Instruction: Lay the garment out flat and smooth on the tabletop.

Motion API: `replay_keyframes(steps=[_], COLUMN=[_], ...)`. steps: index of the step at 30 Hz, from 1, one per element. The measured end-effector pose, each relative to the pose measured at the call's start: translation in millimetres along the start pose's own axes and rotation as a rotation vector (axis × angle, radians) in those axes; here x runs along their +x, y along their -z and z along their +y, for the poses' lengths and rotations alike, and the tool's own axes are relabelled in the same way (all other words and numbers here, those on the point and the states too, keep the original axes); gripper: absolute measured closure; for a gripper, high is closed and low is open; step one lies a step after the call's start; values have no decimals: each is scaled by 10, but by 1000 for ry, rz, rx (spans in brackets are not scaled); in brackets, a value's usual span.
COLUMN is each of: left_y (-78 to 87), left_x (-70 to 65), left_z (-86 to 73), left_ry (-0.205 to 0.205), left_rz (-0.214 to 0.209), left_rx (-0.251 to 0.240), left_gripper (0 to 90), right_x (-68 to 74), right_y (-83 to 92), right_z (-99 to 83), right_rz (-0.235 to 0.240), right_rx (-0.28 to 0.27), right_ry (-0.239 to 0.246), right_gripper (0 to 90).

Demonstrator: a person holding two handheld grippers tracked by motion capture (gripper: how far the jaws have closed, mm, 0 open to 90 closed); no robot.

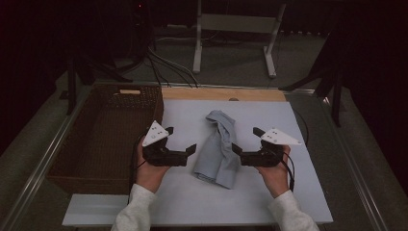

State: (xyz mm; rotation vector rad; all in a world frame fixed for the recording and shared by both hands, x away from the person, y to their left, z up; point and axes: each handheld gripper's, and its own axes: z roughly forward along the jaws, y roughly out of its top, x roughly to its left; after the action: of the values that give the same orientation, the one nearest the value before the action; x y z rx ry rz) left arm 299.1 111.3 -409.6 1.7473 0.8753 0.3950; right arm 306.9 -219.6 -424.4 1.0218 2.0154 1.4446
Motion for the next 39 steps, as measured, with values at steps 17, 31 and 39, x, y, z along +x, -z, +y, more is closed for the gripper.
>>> replay_keyframes(steps=[17,31,39], left_y=[-2,6,4], left_x=[-17,-13,-16], left_z=[3,3,1], left_ry=[-2,1,1], left_rz=[-9,-12,-15], left_rx=[-2,-3,-2], left_gripper=[1,0,1], right_x=[71,126,142], right_y=[-204,-333,-392], right_z=[-38,-72,-94], right_rz=[18,24,27], right_rx=[56,92,125], right_ry=[12,16,11], right_gripper=[12,13,40])
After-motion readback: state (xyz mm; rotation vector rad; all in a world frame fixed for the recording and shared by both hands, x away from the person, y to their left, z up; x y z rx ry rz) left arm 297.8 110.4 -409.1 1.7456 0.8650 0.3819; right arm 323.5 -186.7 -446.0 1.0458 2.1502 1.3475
